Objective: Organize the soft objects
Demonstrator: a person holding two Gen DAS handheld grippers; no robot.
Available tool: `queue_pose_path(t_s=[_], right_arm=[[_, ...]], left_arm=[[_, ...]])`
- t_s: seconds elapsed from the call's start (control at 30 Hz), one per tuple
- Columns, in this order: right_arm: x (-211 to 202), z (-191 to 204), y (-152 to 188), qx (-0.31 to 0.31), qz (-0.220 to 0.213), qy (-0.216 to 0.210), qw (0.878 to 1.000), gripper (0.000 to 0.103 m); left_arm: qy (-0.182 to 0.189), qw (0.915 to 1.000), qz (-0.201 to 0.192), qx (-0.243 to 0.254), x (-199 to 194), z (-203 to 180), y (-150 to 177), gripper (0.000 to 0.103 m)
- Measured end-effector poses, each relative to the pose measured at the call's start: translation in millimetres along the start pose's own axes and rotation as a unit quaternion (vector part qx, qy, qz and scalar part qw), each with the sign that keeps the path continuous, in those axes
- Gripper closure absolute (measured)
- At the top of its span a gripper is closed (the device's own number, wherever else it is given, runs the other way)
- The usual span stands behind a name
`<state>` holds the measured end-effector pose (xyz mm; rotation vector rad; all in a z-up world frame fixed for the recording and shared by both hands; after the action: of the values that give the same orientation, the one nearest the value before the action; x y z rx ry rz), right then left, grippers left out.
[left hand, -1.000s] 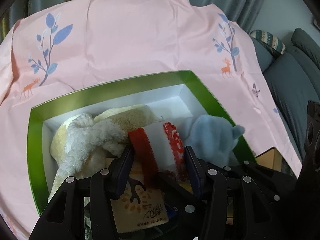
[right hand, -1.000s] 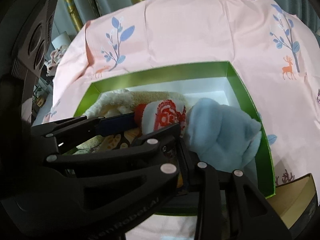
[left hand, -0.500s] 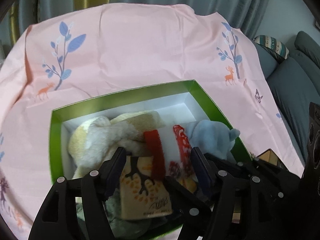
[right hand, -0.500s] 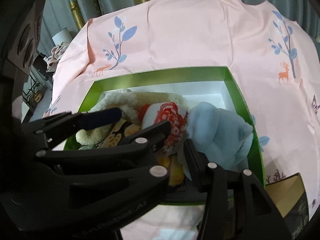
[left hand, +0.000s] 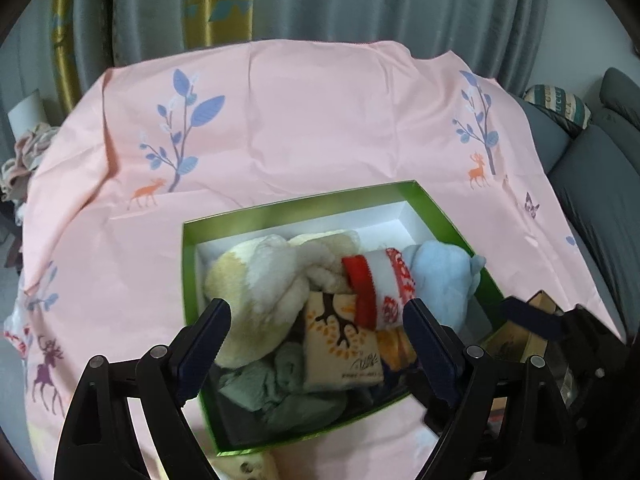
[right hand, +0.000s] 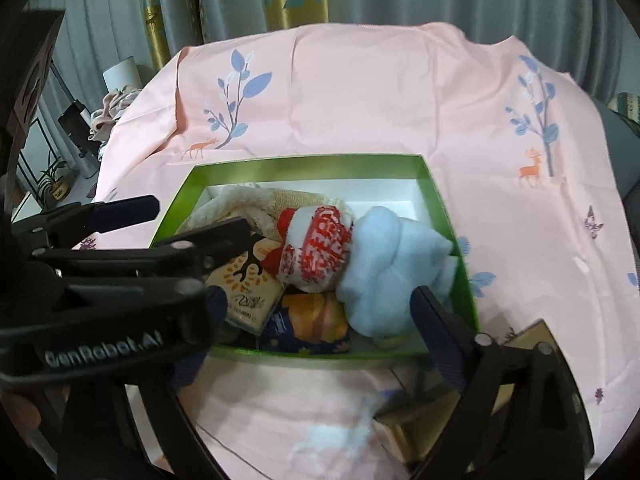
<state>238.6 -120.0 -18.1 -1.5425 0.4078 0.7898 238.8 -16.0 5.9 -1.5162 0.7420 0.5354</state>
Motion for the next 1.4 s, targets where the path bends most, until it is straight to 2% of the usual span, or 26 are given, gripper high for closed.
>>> queue_pose_path(t_s=[0.07, 0.2, 0.23, 0.3, 0.77, 0.87, 1.07, 1.4], right_arm=[[-3.7, -1.9, 0.9, 0.002, 0.000, 0.014, 1.000, 0.001], [-14.5, -5.9, 3.0, 0.005, -0.006, 0.038, 0.999, 0.001], [-18.6, -6.6, 3.0, 0.005, -0.009, 0.040, 0.999, 0.001], [-24.4, -7.8, 2.8, 0.008, -0.012, 0.046, 0.999, 0.001], [-50.4, -3.9, 4.5, 0.008, -0.023, 0.062, 0.998, 0.001], [-52.6, -5.7, 3.6, 0.009, -0.023, 0.068, 0.997, 0.001], [-51.4, -7.3, 1.4, 0.011, -0.021, 0.074, 0.997, 0.001], [-40.6, -8.2, -4.4, 0.012, -0.014, 0.080, 0.997, 0.001]], left_arm=[[-0.004, 1.0000, -0.001, 0.002, -6.1, 0.6, 2.6, 0.015], [-0.014, 0.9999, -0.007, 0.003, -19.1, 3.2, 7.0, 0.013], [-0.017, 0.9998, -0.008, 0.003, -23.5, 4.0, 8.6, 0.010], [-0.022, 0.9997, -0.014, 0.002, -29.4, 5.2, 10.9, 0.007], [-0.031, 0.9990, -0.014, -0.030, -66.0, 17.1, 24.7, 0.006], [-0.055, 0.9973, -0.002, -0.048, -70.5, 23.2, 26.2, 0.006], [-0.030, 0.9967, 0.026, -0.070, -70.8, 29.9, 30.0, 0.006], [-0.057, 0.9944, 0.050, -0.073, -51.0, 40.9, 27.7, 0.006]])
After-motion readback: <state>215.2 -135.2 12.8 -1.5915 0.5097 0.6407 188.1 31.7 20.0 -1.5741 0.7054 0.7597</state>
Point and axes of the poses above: each gripper's, at about its wrist camera, not at the fingertips, and x roughly the way its jaws point, z to its left, y to its underside, the point moved 3 cm from there along x, roughly the way its jaws point, and after that the axes turned 3 degrees about -z, right-handed, at the moved point
